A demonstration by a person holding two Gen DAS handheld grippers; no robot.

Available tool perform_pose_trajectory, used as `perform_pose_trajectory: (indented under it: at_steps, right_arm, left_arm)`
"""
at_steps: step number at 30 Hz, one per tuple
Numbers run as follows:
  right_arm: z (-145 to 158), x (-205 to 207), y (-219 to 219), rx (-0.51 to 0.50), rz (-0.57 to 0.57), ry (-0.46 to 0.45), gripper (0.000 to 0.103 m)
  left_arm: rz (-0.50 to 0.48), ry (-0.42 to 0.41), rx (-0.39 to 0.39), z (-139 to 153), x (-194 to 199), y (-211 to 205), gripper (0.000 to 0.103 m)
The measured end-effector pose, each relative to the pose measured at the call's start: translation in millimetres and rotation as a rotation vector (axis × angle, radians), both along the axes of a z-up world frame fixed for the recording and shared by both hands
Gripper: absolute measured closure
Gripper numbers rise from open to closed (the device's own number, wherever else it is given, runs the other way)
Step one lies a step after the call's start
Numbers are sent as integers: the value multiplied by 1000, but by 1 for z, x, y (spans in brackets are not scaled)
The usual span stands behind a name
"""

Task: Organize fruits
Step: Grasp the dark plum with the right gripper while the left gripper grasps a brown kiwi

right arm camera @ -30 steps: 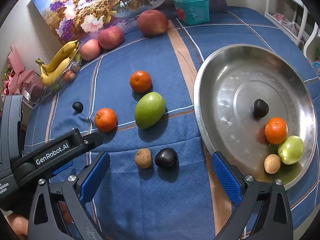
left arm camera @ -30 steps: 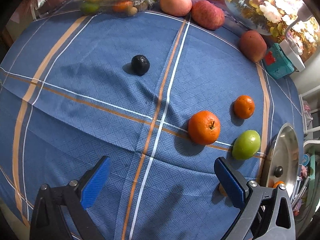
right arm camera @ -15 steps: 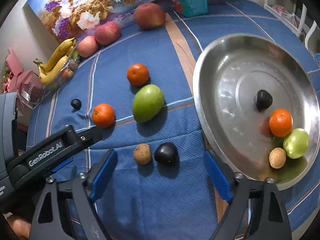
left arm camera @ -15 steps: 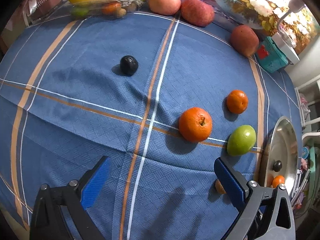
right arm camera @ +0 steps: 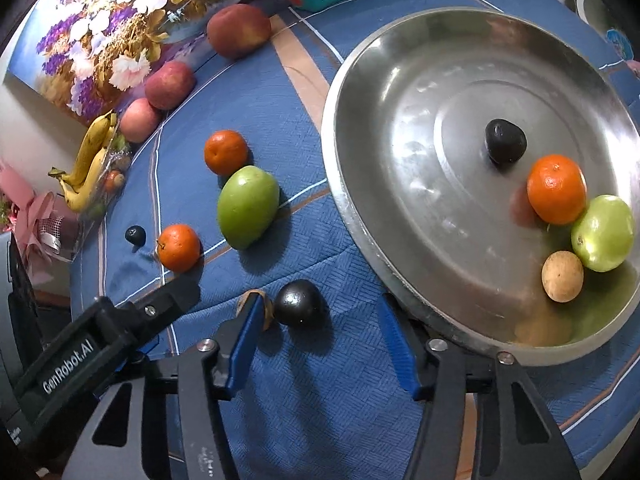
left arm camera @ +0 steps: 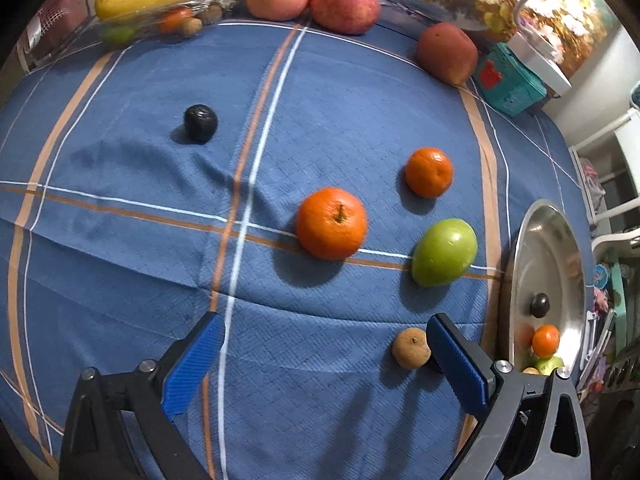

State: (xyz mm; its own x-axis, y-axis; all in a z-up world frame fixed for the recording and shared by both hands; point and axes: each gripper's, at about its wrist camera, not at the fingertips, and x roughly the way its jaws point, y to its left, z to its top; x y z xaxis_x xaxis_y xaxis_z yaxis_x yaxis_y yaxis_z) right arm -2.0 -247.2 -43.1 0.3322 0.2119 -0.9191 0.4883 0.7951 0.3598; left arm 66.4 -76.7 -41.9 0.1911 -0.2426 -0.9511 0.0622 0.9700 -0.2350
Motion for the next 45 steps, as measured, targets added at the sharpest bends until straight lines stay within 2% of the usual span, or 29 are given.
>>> perform_pose_trajectory:
  at_steps: [5,8,15,18,23,28,33,45]
  right_arm:
    - [-1,1,5,8,20,-9,57]
    - [-1,4,8,15,30,-16,60]
    - [-3,4,9,31,36,-20,75]
    - [-2,4,10,29,43,-21,75]
    - [-1,5,9,49,23,-34,75]
    - [0,3,4,20,19,-13,76]
    - [-4,0,-3,41,-9,-1,76]
    - [-6,-3,-4,35,-1,5,76]
  left_arm:
    - [-2,6,-1,0,-5,-13,5]
    - [8,12,-9,-1,-7,-15,5]
    - [0,22,-29,-1,-8,-7,9]
    - [-3,24,-37,-4,-6,-4,12]
    - [11,37,-95,-3,-6,-3,15]
    - [-13,54,-117,-5,-8,-11,30]
    - [-29,86,-163,-9,-10,-17,51]
    - [34,188,-308,-26,-8,-14,69]
